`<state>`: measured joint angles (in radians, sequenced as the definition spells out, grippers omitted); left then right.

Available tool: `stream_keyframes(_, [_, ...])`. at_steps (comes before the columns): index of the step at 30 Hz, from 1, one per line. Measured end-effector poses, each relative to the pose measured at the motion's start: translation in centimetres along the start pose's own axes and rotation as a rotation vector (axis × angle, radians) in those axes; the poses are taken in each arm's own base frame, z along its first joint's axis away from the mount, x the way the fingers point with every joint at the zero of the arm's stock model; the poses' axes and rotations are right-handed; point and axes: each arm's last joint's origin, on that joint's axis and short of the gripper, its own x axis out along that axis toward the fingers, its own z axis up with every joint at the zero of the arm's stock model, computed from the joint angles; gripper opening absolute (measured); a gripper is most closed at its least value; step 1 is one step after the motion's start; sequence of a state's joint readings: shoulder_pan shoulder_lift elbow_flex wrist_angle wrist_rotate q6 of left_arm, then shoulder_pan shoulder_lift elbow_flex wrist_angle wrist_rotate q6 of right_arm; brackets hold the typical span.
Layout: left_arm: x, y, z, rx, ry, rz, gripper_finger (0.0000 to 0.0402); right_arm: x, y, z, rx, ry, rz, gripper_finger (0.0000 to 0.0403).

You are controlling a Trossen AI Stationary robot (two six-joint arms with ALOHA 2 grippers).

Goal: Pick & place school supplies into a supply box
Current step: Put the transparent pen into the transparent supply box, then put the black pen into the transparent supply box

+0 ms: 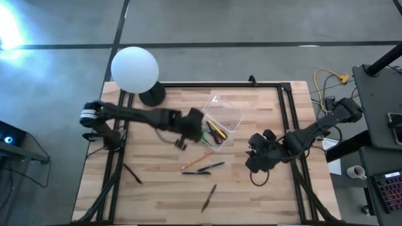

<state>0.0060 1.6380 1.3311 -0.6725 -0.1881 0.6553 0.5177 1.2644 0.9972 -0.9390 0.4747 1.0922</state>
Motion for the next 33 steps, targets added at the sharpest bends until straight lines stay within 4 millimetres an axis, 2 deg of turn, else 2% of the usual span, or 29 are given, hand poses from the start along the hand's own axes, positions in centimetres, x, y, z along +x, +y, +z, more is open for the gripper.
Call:
stream_keyframes(3, [1.4, 3.1, 1.2, 0.022, -0.02, 0.011, 0.0017, -0.2, 0.2, -0.6, 0.019, 0.003, 0.01, 0.0121])
stream_keyframes(6, [3.1, 4.6, 3.4, 0.083, -0.045, -0.021, 0.0017, -0.5, 0.5, -1.1, 0.041, 0.007, 0.024, 0.0121])
stream_keyframes(9, [5.1, 4.7, 4.8, 0.14, 0.001, -0.145, 0.0018, -0.7, 0.7, -1.7, 0.069, 0.014, 0.036, 0.0121])
stream_keyframes(13, [7.4, 4.7, 4.8, 0.134, 0.052, -0.295, 0.0021, -1.1, 1.0, -2.8, 0.105, 0.023, 0.052, 0.0121])
stream_keyframes(16, [8.1, 5.0, 5.0, 0.125, 0.022, -0.266, 0.0035, -1.1, 1.0, -3.7, 0.13, 0.014, 0.051, 0.0121])
stream_keyframes(19, [8.7, 5.1, 5.2, 0.119, -0.018, -0.215, 0.0066, -0.9, 0.8, -4.5, 0.144, 0.023, 0.043, 0.0121])
stream_keyframes(23, [8.6, 4.9, 4.9, 0.047, 0.029, -0.226, 0.0114, -0.8, 0.8, -4.9, 0.142, 0.032, 0.041, 0.0121])
stream_keyframes(27, [7.2, 4.5, 4.7, -0.017, 0.082, -0.256, 0.0147, -0.7, 0.9, -4.8, 0.109, 0.028, 0.052, 0.0121])
stream_keyframes(30, [4.7, 3.9, 5.2, -0.09, 0.096, -0.236, 0.0153, -0.6, 1.3, -4.4, 0.03, 0.008, 0.097, 0.0121])
stream_keyframes(33, [1.4, 2.9, 5.8, -0.192, 0.059, -0.222, 0.0149, -0.3, 1.8, -3.5, -0.058, -0.031, 0.147, 0.0121])
